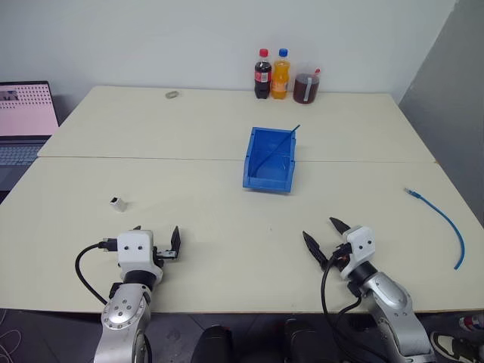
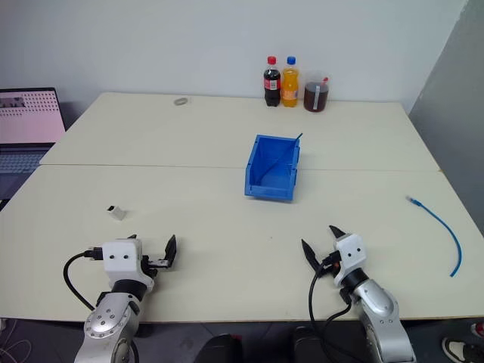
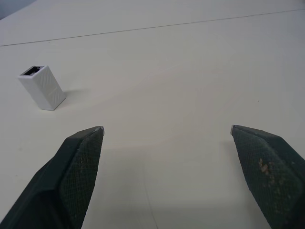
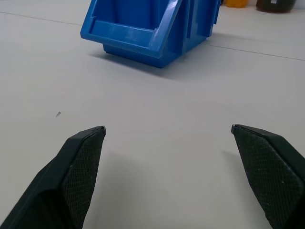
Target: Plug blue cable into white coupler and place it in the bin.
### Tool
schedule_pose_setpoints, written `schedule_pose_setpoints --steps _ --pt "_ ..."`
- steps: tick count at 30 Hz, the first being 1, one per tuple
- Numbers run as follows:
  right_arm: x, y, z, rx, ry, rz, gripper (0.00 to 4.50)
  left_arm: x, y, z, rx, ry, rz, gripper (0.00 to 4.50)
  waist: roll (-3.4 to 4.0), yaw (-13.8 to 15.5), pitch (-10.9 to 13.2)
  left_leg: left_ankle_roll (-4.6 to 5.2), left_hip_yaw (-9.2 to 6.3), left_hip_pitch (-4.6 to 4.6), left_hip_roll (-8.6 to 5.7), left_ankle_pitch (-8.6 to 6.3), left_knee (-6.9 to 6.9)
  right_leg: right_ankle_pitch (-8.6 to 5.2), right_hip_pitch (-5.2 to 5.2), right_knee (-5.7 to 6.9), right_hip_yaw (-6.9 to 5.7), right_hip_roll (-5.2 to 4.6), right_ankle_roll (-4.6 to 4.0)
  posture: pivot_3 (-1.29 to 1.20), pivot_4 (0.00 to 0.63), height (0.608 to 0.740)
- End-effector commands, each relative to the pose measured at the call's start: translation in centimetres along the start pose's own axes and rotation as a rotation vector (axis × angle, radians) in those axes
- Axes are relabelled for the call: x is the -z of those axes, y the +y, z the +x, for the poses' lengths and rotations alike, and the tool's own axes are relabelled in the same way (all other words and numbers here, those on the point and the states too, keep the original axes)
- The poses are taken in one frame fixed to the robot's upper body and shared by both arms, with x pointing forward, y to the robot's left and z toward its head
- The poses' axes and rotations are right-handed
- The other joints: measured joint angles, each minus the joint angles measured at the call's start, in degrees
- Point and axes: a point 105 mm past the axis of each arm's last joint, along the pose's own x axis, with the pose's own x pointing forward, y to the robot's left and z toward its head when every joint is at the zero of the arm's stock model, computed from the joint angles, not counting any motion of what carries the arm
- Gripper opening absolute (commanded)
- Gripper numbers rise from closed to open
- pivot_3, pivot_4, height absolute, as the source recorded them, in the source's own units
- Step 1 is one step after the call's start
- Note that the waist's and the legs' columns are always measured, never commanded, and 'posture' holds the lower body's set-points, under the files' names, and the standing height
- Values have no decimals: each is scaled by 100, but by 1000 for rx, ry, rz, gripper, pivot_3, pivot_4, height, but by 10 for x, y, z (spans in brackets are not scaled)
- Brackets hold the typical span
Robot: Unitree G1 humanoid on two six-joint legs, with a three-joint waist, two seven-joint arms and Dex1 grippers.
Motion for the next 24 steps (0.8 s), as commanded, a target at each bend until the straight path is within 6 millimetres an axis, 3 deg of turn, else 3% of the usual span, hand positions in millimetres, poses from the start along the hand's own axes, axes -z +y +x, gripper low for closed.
schedule_pose_setpoints --steps 1,24 --pt "-8 0 3 -15 -28 -8 4494 -15 0 -2 9 -58 13 4500 0 0 0 0 0 0 0 0 0 0 0 0 0 0 0 0 150 740" --pt "-4 3 1 -23 -13 -9 4494 -12 -7 -2 80 -33 44 4500 0 -1 0 0 1 0 1 0 0 0 0 0 0 0 0 0 150 740"
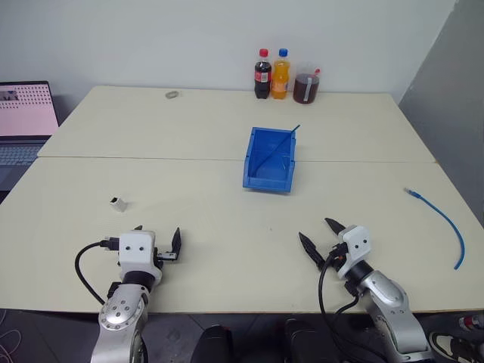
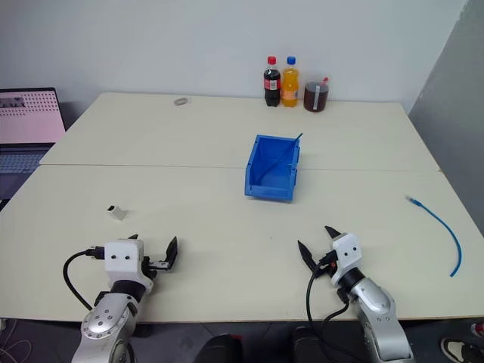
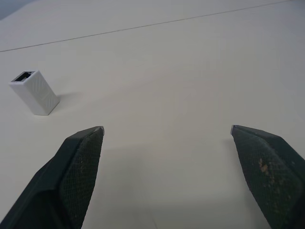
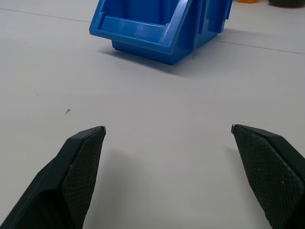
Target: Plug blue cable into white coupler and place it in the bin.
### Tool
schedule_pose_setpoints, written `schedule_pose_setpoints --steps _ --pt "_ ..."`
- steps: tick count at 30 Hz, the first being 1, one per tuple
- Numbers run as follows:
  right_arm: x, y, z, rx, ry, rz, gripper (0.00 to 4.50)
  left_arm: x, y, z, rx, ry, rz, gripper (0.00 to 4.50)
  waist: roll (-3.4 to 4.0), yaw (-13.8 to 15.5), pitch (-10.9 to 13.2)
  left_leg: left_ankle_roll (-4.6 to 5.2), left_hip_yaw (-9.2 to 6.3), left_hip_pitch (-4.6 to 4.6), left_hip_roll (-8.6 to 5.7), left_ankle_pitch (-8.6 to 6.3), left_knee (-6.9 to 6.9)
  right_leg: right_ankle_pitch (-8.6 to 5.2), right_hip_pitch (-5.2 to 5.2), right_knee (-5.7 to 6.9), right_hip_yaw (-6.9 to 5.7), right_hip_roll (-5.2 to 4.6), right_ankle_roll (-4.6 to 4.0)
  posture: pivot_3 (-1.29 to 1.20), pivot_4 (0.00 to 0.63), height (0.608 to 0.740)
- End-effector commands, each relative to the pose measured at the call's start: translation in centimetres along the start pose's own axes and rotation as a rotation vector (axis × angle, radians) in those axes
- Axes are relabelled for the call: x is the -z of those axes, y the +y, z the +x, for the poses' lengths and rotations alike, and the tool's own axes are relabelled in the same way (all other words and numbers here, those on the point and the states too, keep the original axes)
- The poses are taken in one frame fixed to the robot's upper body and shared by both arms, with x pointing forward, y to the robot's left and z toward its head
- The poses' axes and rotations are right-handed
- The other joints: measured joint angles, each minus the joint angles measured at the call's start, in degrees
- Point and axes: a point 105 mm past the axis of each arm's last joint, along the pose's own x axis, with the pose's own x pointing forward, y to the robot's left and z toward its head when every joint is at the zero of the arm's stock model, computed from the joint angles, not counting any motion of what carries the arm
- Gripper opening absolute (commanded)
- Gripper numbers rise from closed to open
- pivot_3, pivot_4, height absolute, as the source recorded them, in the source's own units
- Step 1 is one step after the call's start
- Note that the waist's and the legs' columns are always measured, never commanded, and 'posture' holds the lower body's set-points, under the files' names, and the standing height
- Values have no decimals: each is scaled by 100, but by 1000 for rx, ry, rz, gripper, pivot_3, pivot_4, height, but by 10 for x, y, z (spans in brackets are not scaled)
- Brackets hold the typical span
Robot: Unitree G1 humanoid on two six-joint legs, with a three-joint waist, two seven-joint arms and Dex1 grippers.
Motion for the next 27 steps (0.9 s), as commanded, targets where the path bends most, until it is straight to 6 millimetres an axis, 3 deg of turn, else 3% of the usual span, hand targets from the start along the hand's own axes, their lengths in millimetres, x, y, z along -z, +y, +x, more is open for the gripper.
schedule_pose_setpoints --steps 1,9,12,15,18,21,24,27 --pt "-6 -2 -2 5 -22 -17 4494 -12 -4 -1 22 -36 -7 4500 0 0 0 0 0 0 0 0 0 0 0 0 0 0 0 0 150 740" --pt "-8 -4 -6 24 -29 -19 4494 -27 -8 -8 141 -113 -49 4500 0 -1 0 0 0 0 2 0 0 -1 0 0 1 -2 -1 0 150 740" --pt "-15 -3 -9 28 -52 -28 4494 -39 -27 -8 291 -147 10 4500 0 -1 0 0 -2 1 1 0 0 -2 0 0 -1 -1 -3 0 150 740" --pt "-28 -13 -17 88 -75 -34 4494 -64 -47 0 456 -200 15 4500 4 41 3 0 -4 -2 -1 0 0 -3 -1 1 -5 0 -5 0 150 740" --pt "-42 -26 -35 170 -88 -52 4494 -92 -76 7 712 -251 70 4500 4 74 2 0 -7 -5 -8 1 5 -1 1 1 -10 2 0 0 150 740" --pt "-51 -36 -47 229 -84 -57 4494 -102 -91 7 877 -242 100 4500 7 37 -3 0 3 -2 -9 1 4 0 2 0 -11 4 2 0 150 740" --pt "-61 -69 -68 371 -58 -55 4494 -109 -115 -5 1139 -196 147 4500 12 -15 1 -1 6 -3 -7 0 0 0 -1 0 -9 6 2 0 150 740" --pt "-64 -98 -84 469 -6 -57 4494 -111 -124 -9 1262 -155 191 4500 13 -13 1 -1 6 -2 -8 0 0 0 -2 0 -9 8 2 0 150 740"
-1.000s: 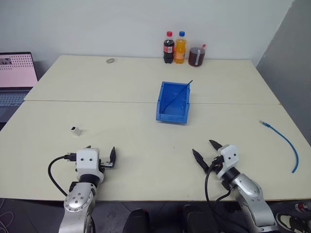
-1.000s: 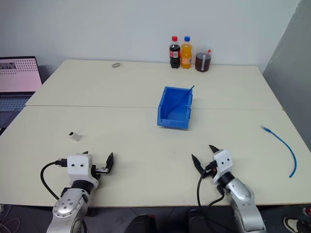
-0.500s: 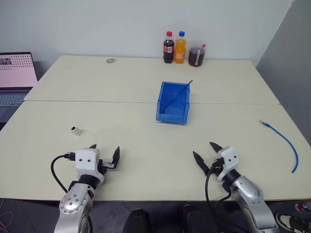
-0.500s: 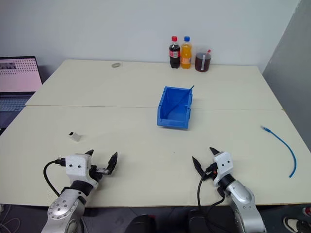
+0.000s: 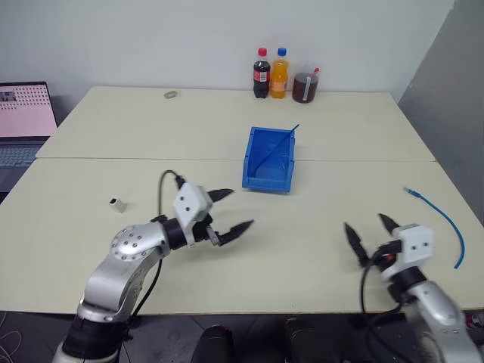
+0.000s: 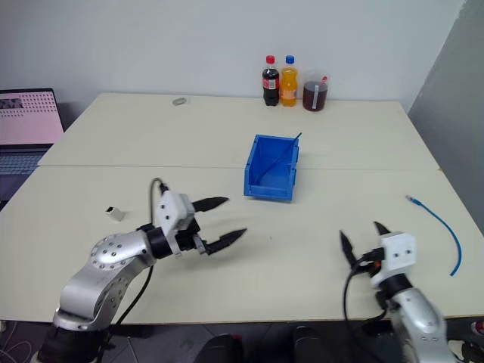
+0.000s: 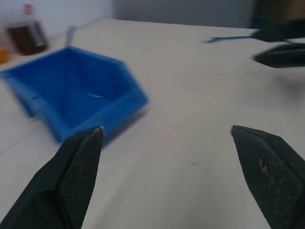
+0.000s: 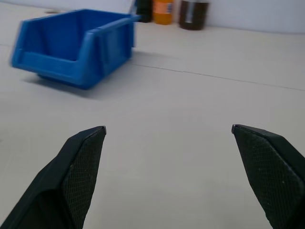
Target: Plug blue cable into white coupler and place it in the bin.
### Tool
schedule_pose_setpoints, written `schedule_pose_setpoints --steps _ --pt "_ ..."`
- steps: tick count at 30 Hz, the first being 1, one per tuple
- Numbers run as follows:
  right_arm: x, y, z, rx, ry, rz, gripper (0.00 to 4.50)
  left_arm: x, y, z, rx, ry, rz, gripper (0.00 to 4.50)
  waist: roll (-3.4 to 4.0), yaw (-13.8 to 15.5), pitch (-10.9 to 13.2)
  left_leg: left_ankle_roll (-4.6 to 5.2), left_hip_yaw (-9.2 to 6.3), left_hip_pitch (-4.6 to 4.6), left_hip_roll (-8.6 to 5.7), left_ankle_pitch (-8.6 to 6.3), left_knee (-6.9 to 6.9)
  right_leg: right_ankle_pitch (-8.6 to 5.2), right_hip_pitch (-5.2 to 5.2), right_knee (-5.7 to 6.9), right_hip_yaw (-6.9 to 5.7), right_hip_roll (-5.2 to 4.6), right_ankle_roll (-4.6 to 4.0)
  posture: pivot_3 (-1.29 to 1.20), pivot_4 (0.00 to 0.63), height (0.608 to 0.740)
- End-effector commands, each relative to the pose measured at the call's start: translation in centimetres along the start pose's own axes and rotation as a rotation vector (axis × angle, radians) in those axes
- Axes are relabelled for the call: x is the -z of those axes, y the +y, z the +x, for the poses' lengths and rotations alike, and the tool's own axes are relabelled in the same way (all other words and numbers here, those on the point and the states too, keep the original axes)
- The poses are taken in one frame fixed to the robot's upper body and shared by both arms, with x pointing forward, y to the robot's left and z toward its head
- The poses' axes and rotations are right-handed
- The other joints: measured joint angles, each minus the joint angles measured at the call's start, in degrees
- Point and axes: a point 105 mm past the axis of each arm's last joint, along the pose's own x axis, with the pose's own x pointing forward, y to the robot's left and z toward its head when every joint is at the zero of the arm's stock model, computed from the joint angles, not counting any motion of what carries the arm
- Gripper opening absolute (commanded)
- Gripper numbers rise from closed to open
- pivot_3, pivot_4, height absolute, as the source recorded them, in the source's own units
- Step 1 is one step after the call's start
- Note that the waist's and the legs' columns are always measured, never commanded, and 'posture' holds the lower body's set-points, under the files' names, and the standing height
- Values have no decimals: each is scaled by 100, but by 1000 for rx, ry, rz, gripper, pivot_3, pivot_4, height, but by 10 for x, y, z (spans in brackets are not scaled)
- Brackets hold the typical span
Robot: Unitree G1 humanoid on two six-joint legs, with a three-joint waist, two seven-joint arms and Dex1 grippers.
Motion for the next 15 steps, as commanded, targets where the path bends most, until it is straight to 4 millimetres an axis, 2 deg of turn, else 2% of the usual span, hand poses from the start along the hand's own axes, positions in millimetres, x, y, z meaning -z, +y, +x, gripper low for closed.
schedule_pose_setpoints --steps 1,4,7,10,15 --pt "-17 -39 -5 118 5 -20 4494 -7 -10 7 147 24 12 4500 1 -2 0 0 2 2 0 0 0 0 0 0 1 1 0 0 150 740" --pt "-12 -71 -4 168 89 -20 4494 -6 -9 14 198 68 44 4500 2 1 1 1 -1 3 -3 0 1 0 1 1 2 5 0 0 150 740" --pt "-8 -108 6 190 166 -8 4494 -3 -18 21 302 116 77 4500 4 -3 2 1 6 6 -15 1 2 2 3 0 6 8 3 0 150 740" --pt "-4 -138 16 214 212 -2 4494 -4 -20 28 333 110 80 4500 3 0 4 3 13 6 -28 0 1 3 3 -2 10 7 5 0 150 740" --pt "1 -166 28 188 286 32 4494 -7 -20 40 350 86 81 4500 9 6 8 4 4 -2 -32 0 0 1 1 -5 10 11 0 0 150 740"
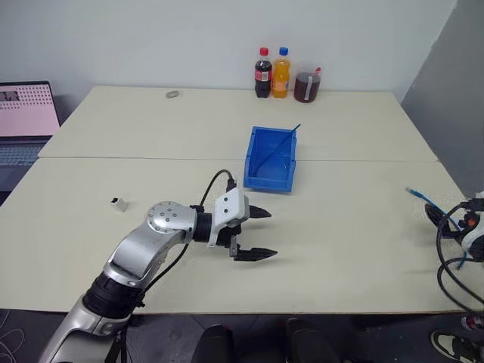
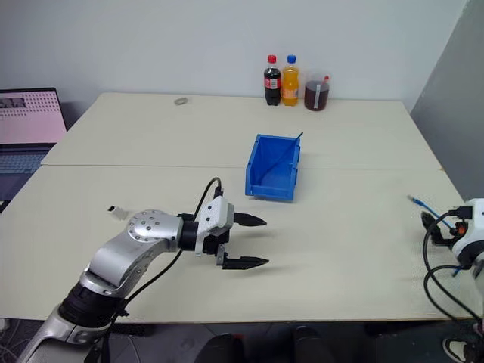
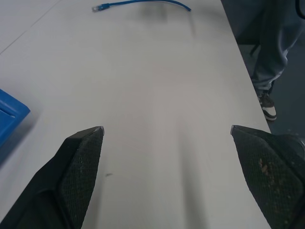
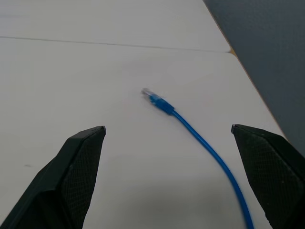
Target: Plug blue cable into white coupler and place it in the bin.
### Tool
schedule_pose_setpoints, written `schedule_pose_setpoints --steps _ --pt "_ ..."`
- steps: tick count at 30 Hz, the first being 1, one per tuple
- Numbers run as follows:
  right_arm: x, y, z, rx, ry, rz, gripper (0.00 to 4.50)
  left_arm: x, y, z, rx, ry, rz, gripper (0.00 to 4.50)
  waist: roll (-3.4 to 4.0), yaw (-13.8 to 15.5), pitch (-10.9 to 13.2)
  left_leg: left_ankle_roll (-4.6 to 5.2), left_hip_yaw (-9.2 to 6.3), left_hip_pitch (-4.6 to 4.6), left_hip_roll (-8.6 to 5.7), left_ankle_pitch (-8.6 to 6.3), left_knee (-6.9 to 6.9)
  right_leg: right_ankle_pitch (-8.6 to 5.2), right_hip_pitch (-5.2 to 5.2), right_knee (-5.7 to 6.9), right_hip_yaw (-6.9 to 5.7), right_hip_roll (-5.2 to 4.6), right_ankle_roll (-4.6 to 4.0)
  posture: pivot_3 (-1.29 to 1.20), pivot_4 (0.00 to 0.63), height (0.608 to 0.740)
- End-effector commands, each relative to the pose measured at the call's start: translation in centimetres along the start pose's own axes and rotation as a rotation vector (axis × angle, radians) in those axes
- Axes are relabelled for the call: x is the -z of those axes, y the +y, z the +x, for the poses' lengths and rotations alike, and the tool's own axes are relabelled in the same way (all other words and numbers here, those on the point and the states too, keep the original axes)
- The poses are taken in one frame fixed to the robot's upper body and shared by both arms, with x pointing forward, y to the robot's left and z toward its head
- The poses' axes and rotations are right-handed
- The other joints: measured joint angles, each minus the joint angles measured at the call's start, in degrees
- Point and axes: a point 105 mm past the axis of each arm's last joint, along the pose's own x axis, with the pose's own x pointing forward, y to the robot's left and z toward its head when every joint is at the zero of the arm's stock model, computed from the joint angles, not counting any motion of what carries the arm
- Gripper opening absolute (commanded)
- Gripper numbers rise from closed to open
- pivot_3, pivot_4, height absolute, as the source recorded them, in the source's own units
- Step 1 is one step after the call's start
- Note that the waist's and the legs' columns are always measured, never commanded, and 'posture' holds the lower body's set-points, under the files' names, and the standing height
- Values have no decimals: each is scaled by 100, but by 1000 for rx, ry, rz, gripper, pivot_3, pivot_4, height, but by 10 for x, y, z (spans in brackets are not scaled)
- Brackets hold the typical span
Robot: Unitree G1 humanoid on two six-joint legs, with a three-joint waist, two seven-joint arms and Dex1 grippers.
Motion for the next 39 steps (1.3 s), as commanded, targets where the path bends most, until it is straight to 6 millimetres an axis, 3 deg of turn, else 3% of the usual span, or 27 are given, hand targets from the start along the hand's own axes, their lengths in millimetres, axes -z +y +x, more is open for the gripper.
schedule_pose_setpoints --steps 1,5,14,21,34,39 --pt "-5 -15 7 -31 23 14 4494 -10 1 7 18 -19 51 4500 1 0 0 0 -1 -1 -1 0 0 1 0 0 2 0 -2 0 150 740" --pt "7 -43 15 17 113 56 4494 -14 2 22 41 -25 101 4500 6 -2 1 0 -1 -1 -5 0 2 3 0 0 2 -2 -3 0 150 740" --pt "50 -49 6 -58 313 63 4494 -31 4 35 74 -52 154 4500 11 -2 -1 0 -2 -2 -14 0 2 6 2 -1 4 -8 1 0 150 740" --pt "64 -39 -1 -125 393 162 3057 -35 6 33 79 -43 166 4500 10 -3 -1 0 -6 1 -10 1 4 3 7 0 3 -7 7 0 150 740" --pt "57 -35 -12 -153 368 332 76 -36 9 32 64 -40 163 4500 3 -4 -4 0 -10 1 -7 1 4 2 10 0 3 -4 8 0 150 740" --pt "48 -26 -15 -208 332 308 31 -35 10 33 57 -41 164 4500 4 -6 -4 0 -9 1 -8 1 4 0 10 0 2 -4 11 0 150 740"
